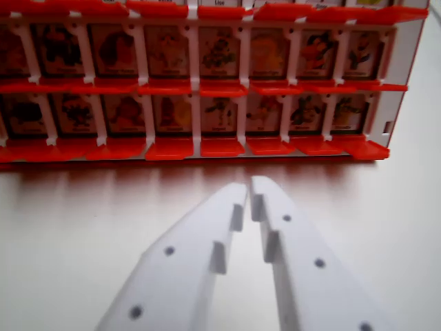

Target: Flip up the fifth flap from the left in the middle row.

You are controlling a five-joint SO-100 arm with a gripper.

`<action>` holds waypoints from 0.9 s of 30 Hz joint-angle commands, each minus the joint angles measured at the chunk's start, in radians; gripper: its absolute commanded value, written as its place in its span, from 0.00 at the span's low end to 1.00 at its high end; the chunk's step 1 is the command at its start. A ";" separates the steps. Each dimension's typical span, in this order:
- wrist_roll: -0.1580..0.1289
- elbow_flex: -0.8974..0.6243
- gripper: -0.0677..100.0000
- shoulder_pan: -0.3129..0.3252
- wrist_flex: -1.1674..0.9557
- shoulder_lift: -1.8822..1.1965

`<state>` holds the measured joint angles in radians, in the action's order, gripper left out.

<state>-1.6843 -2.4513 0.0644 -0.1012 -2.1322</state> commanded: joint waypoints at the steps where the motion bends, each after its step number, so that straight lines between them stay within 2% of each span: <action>1: 0.000 0.083 0.00 -0.015 0.110 0.117; 7: 0.008 0.204 0.00 -0.023 0.204 0.342; 12: 0.003 0.305 0.00 -0.018 0.238 0.479; 20: 0.005 0.442 0.00 -0.012 0.247 0.617; 27: 0.008 0.500 0.00 -0.011 0.267 0.695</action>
<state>-1.6797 -2.0586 0.0476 0.1381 -1.4266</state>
